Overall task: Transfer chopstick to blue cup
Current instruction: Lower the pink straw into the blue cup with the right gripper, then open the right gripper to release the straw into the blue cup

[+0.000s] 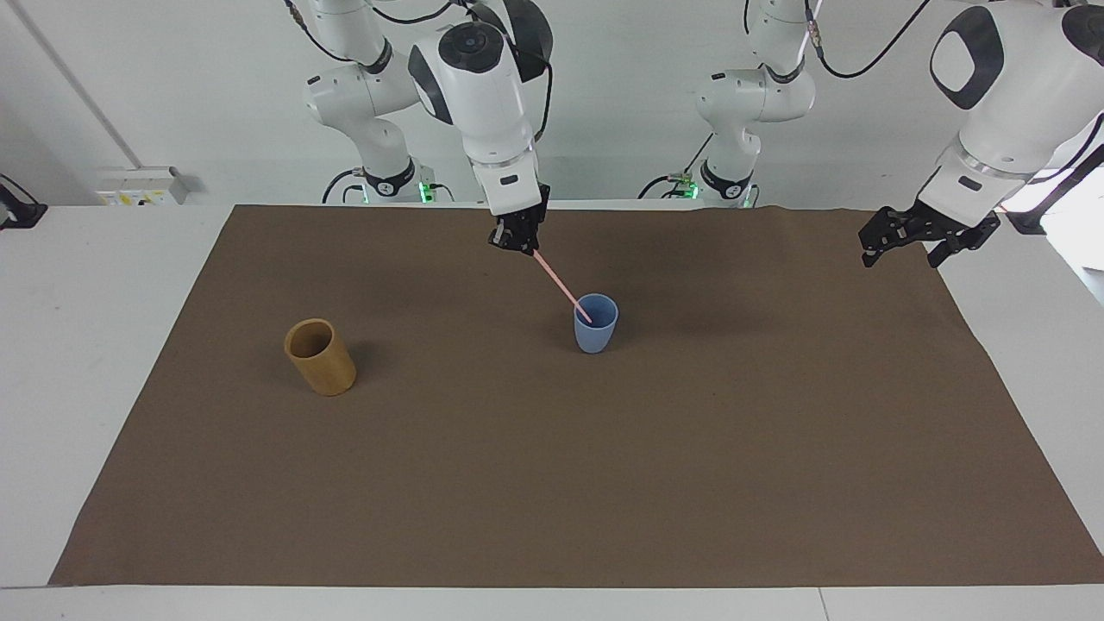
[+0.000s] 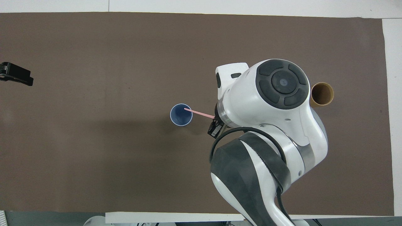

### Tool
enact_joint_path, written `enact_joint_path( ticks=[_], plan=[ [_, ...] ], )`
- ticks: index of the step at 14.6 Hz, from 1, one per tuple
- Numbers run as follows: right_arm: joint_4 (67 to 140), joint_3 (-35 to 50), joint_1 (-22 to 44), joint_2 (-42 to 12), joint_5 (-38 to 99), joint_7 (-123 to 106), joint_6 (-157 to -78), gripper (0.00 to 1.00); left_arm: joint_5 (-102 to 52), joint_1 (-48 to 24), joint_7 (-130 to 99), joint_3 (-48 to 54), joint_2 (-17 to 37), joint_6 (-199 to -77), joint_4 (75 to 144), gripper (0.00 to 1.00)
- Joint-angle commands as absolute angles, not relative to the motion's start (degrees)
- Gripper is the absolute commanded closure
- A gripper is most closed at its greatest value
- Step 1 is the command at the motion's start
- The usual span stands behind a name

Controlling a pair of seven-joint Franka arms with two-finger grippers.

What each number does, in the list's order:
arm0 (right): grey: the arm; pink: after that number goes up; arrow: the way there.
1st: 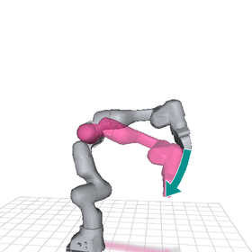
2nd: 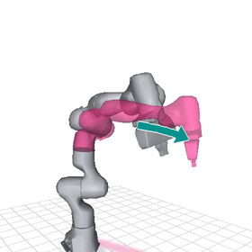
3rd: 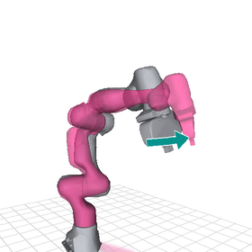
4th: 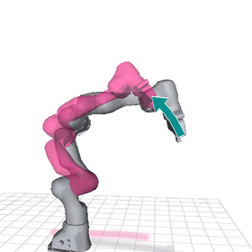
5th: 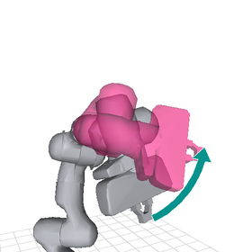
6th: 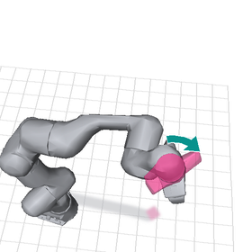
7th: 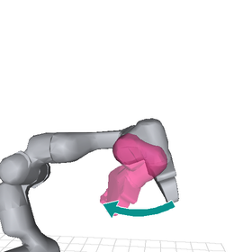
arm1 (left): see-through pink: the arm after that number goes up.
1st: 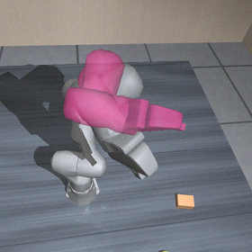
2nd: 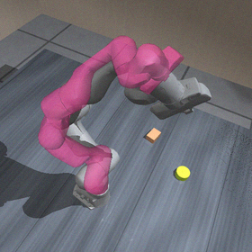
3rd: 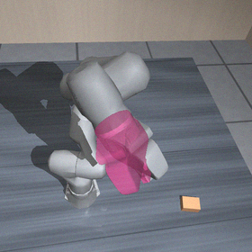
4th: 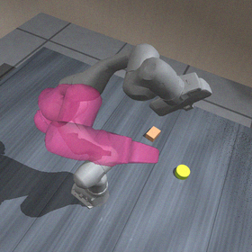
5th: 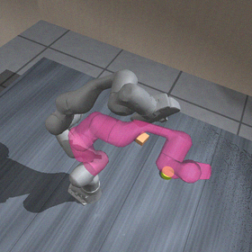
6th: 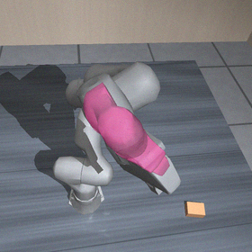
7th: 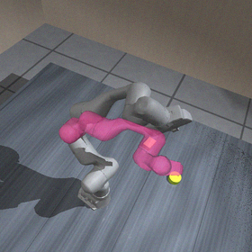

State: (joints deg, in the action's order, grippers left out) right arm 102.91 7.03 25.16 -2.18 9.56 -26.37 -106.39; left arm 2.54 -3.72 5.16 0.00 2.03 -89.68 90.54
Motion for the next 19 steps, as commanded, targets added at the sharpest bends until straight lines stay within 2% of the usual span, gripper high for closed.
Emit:
enact_joint_path(
  ticks=[1,2,3,4,5,12,19],
  plan=[
    [104.41,7.03,26.10,-1.32,8.79,-24.88,-107.58,1.00,0.45,-2.03,6.15,0.18,0.53,-89.65,92.46,0.00],
    [104.41,7.03,26.10,-1.32,8.79,-24.87,-107.58,0.98,0.35,-2.02,5.98,0.26,0.61,-89.65,92.29,0.00],
    [104.41,7.03,26.10,-1.32,8.79,-24.87,-107.75,0.88,0.35,-2.02,5.89,0.26,0.62,-89.65,92.29,0.00],
    [104.41,7.03,26.02,-1.41,8.70,-24.87,-107.84,0.49,0.35,-1.93,5.98,0.26,0.53,-89.82,92.37,0.00],
    [104.33,7.03,25.84,-1.41,8.79,-25.05,-107.75,0.02,0.44,-1.93,6.06,0.26,0.53,-89.65,92.46,0.00],
    [94.50,6.59,19.08,-1.93,8.79,-17.33,-103.72,0.01,0.35,-2.46,0.62,0.35,0.35,-87.98,92.37,0.00],
    [90.09,6.07,5.29,-1.23,7.30,-16.70,-95.02,0.01,0.35,-2.64,0.79,0.35,0.44,-87.98,92.29,0.00]
  ],
)
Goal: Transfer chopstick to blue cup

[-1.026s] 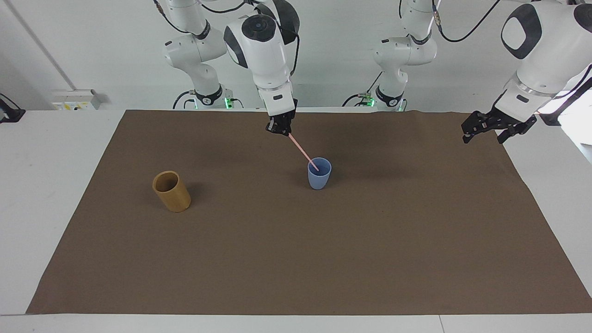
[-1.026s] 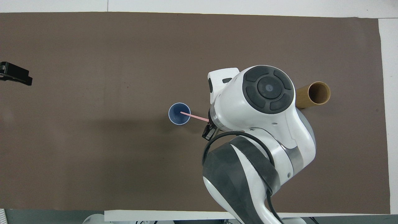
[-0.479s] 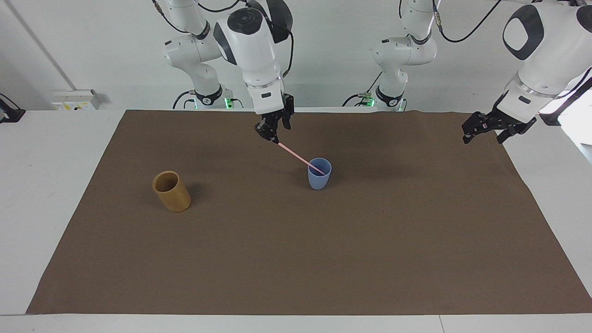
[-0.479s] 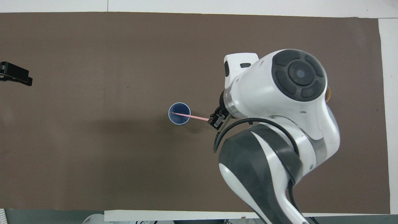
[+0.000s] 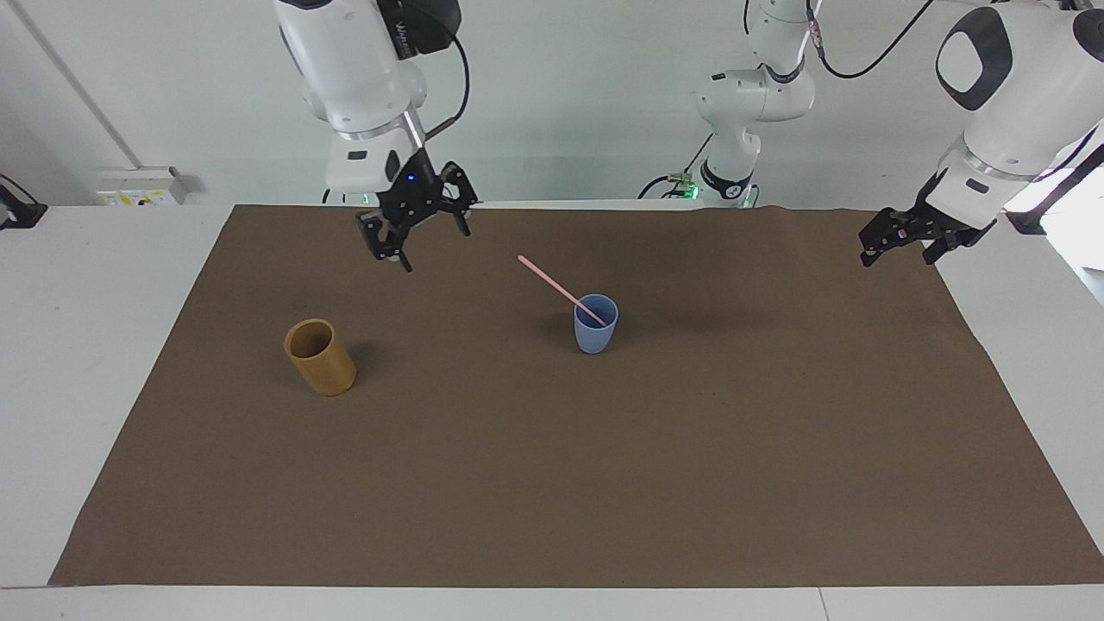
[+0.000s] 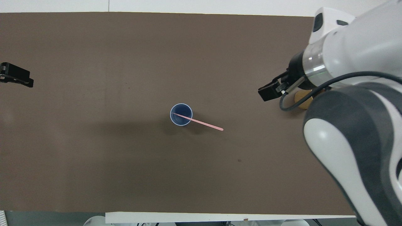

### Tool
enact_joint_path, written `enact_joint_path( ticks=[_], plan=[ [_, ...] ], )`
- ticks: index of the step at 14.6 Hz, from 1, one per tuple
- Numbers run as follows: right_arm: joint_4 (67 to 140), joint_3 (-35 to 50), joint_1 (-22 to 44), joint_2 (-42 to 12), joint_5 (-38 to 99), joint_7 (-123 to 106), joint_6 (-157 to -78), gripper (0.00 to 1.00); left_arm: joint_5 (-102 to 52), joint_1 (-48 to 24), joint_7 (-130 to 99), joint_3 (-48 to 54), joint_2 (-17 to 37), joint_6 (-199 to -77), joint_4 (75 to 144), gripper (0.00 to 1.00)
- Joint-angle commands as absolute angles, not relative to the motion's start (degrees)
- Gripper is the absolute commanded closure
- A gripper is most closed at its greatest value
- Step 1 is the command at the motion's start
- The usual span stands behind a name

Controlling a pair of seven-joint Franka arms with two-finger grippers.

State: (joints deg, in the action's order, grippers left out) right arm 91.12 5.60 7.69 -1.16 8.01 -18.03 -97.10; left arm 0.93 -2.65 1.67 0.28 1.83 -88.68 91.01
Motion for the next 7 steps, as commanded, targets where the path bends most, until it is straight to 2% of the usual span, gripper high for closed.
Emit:
enact_joint_path(
  ticks=[1,7],
  plan=[
    [89.13,5.89,3.97,-1.23,5.03,-16.70,-93.97,0.01,0.35,-2.64,0.79,0.35,0.44,-87.89,92.29,0.00],
    [80.08,5.19,-5.08,-1.41,-4.66,-11.95,-80.98,0.01,0.35,-2.72,0.79,0.44,0.44,-87.98,92.11,0.00]
  ],
)
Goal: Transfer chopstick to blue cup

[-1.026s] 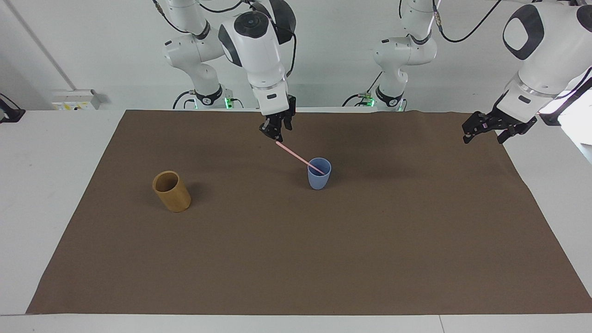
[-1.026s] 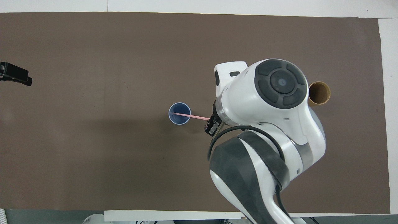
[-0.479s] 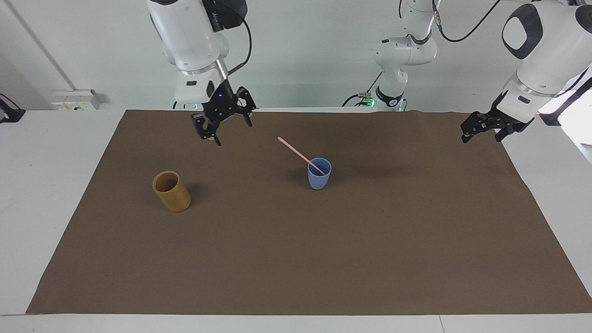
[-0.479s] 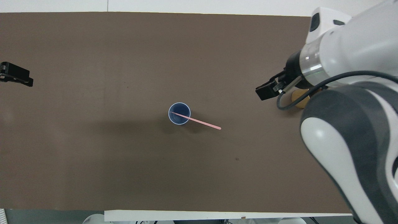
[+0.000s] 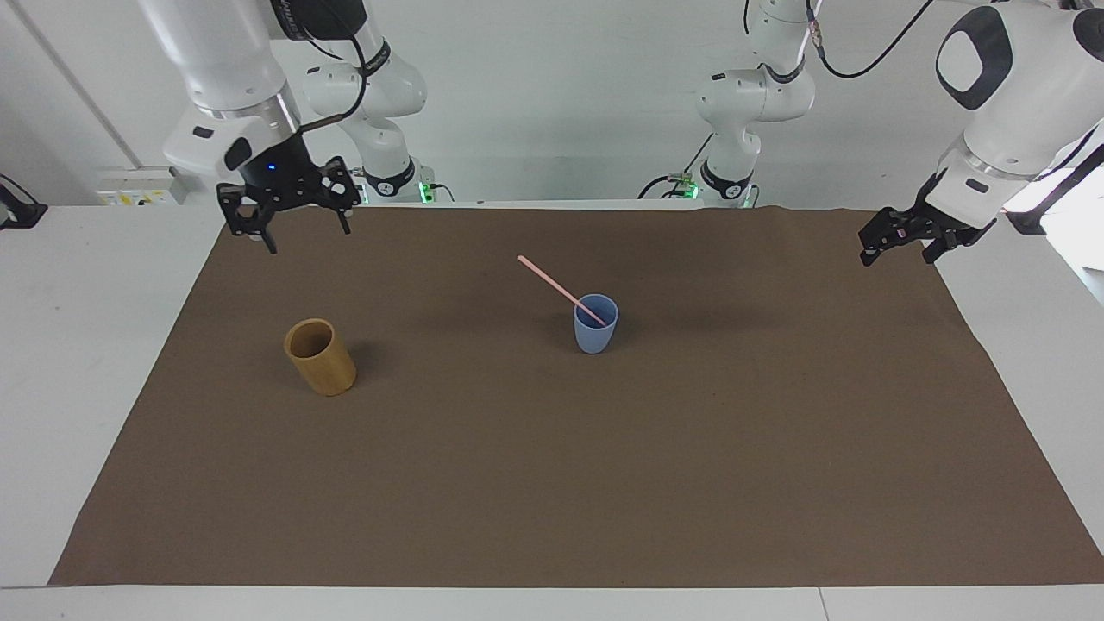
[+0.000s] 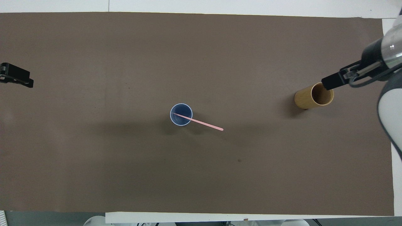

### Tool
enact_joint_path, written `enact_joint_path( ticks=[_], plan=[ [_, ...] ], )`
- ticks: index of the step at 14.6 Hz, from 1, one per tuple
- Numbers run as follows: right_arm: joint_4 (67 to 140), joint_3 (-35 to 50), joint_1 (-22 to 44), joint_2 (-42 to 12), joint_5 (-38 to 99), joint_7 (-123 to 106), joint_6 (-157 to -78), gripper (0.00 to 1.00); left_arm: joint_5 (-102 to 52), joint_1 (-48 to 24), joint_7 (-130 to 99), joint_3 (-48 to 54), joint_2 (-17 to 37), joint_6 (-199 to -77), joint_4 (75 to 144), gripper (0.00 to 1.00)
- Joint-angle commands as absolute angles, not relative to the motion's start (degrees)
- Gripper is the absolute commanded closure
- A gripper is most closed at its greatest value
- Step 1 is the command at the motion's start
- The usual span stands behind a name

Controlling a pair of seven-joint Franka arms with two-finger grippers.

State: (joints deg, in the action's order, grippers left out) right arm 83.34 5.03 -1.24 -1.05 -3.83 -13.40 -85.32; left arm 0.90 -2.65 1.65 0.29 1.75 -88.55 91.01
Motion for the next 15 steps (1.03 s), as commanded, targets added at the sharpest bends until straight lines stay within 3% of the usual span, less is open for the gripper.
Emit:
enact_joint_path(
  ticks=[1,5,9,15],
  plan=[
    [78.94,5.10,-7.01,-1.84,-4.75,-11.87,-78.77,0.01,0.35,-2.72,0.79,0.53,0.53,-88.07,92.11,0.00],
    [80.68,5.27,-8.53,-1.41,-4.13,-7.06,-79.02,0.01,0.35,-2.73,0.70,0.70,0.35,-88.15,92.02,0.00],
    [83.76,0.00,-0.98,0.79,-3.25,-2.91,-80.07,0.01,0.35,-2.81,0.70,0.88,0.35,-88.15,92.02,0.00],
    [86.30,-0.44,-1.23,2.81,-2.72,-1.67,-79.72,0.01,0.35,-2.20,0.97,0.70,0.35,-87.89,92.11,0.00]
  ],
)
